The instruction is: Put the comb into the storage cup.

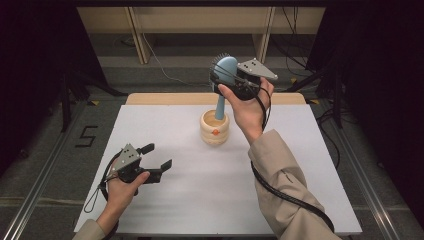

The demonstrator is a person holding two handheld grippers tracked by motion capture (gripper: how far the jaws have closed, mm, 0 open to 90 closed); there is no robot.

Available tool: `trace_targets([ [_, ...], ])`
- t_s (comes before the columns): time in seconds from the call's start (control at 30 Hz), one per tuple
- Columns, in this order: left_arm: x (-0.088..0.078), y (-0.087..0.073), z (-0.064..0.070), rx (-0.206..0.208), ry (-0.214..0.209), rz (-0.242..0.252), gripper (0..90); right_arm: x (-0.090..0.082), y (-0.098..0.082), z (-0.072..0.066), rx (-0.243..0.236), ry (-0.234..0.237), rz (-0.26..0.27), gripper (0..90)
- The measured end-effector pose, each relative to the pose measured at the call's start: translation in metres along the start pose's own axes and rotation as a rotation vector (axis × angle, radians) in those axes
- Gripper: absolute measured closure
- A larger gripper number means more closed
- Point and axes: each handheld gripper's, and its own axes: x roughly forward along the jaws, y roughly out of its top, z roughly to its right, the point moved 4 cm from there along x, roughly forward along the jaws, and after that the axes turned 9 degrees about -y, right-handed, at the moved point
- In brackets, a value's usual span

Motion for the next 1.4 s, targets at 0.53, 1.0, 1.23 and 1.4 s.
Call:
trace_targets([
  [0.53, 0.0, -0.001, 0.0, -0.001, -0.001, -0.002, 11.4, 0.006, -0.002, 0.0, -0.01, -0.004, -0.007, 20.2],
  [1.0, 0.0, 0.0, -0.001, -0.002, 0.001, -0.001, 11.4, 0.012, -0.003, 0.0, -0.013, -0.008, -0.008, 20.2],
  [1.23, 0.0, 0.0, -0.001, -0.003, 0.001, 0.001, 11.4, 0.015, -0.006, -0.002, -0.009, -0.007, -0.014, 20.2],
  [1.4, 0.0, -0.001, -0.001, -0.004, 0.001, -0.001, 11.4, 0.017, -0.007, -0.001, -0.009, -0.01, -0.019, 20.2],
])
